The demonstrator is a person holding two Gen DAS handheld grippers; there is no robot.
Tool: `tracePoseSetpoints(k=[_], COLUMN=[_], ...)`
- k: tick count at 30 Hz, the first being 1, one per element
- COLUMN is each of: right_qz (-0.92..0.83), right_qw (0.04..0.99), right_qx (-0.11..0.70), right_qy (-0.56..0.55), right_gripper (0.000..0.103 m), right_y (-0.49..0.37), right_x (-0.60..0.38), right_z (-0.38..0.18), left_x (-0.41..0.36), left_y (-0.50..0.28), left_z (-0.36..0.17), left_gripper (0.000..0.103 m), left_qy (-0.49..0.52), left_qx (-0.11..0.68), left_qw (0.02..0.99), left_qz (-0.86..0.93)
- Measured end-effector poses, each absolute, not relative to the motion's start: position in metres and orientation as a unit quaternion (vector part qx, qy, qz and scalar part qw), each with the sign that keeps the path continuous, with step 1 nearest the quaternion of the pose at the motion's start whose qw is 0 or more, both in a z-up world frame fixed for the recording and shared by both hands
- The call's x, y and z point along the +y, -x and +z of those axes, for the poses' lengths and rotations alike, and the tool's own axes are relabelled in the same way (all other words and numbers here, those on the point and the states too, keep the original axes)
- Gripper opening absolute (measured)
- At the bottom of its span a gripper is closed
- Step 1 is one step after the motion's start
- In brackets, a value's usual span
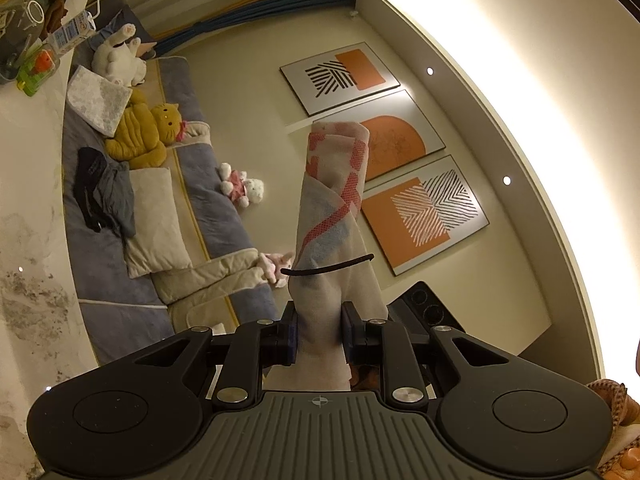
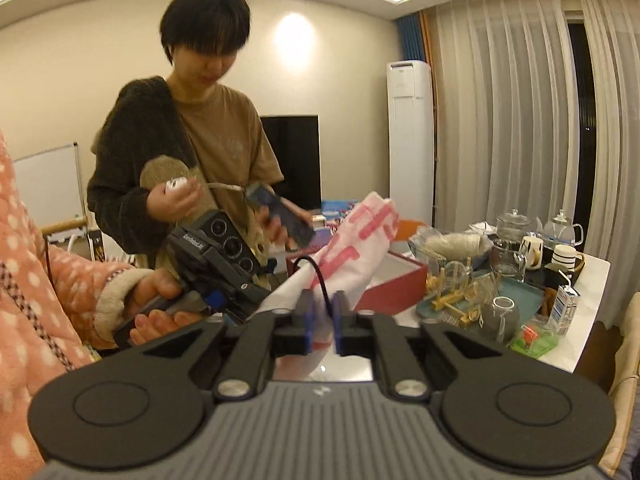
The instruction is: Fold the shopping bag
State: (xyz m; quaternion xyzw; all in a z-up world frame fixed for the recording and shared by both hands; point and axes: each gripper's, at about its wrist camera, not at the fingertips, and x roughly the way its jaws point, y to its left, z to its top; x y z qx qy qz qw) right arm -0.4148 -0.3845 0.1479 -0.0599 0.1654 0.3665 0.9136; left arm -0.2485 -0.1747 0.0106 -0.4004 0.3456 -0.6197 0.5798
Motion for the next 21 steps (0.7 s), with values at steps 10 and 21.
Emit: tracePoseSetpoints(k=[10, 21], right_qz=[0.423, 0.421], right_qw=[0.880, 0.881], right_qx=[0.215, 0.218], right_qy=[0.013, -0.001], right_gripper=[0.000, 0.002], right_y=[0.423, 0.421], right_x=[-0.399, -0.386], right_z=[0.148, 0.125], left_x=[-0.167, -0.175], left_y=[0.252, 0.266], left_z=[0.012, -0.011], left_gripper=[0.019, 0.014], left_qy=[0.426, 0.502], left_qx=[0.338, 0.322], left_qw=[0.607, 0.565], left_qz=[-0.579, -0.570])
